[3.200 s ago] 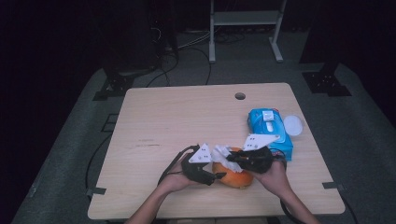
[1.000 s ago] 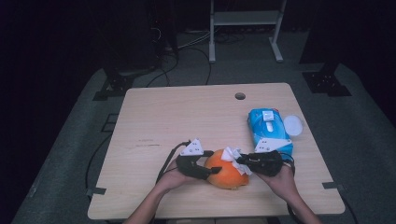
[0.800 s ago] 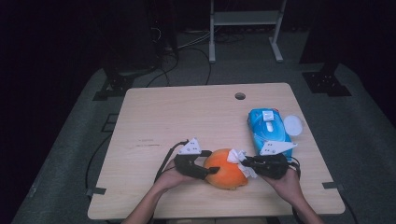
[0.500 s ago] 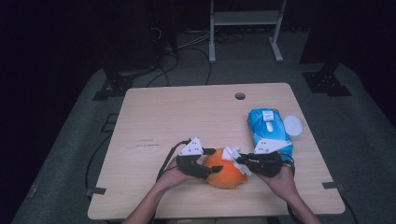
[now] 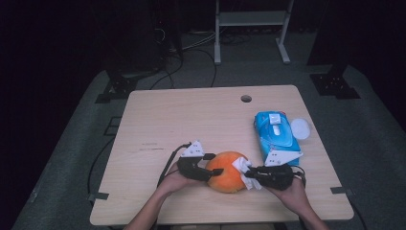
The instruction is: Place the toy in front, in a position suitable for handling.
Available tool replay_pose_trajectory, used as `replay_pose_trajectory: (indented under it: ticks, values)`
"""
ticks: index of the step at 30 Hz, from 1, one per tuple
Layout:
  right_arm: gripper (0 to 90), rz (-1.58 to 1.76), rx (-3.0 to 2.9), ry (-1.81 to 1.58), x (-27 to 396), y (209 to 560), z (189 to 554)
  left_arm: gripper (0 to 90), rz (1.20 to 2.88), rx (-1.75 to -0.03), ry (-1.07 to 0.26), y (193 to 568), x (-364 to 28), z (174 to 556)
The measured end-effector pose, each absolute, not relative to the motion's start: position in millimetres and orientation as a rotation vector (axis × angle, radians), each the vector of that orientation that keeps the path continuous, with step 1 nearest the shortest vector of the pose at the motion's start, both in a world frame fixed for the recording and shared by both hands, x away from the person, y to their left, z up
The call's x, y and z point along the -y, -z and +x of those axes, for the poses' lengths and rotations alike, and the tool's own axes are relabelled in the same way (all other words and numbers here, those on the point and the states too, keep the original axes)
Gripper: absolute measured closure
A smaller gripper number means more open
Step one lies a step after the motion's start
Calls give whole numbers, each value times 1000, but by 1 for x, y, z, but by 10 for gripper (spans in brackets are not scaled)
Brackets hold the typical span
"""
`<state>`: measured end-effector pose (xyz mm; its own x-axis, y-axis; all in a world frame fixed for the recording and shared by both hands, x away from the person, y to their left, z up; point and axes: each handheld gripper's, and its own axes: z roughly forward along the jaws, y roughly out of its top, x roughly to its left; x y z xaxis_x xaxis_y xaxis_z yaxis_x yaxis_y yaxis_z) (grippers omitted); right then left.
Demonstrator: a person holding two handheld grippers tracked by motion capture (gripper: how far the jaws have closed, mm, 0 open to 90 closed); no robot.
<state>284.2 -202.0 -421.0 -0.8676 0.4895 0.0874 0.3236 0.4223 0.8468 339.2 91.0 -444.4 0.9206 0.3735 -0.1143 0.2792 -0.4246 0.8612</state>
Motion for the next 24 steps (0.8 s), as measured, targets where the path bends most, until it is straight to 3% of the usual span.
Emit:
replay_pose_trajectory:
  ticks: [11, 16, 24]
  values:
    - [841, 861, -2451, -1398, 217, 429, 310, 361, 2035, -455, -103, 445, -93, 339]
    - [841, 850, -2493, -1371, 220, 435, 301, 353, 2031, -459, -101, 445, -91, 338]
    - [840, 759, -2457, -1437, 208, 414, 304, 350, 2048, -320, -79, 441, -78, 325]
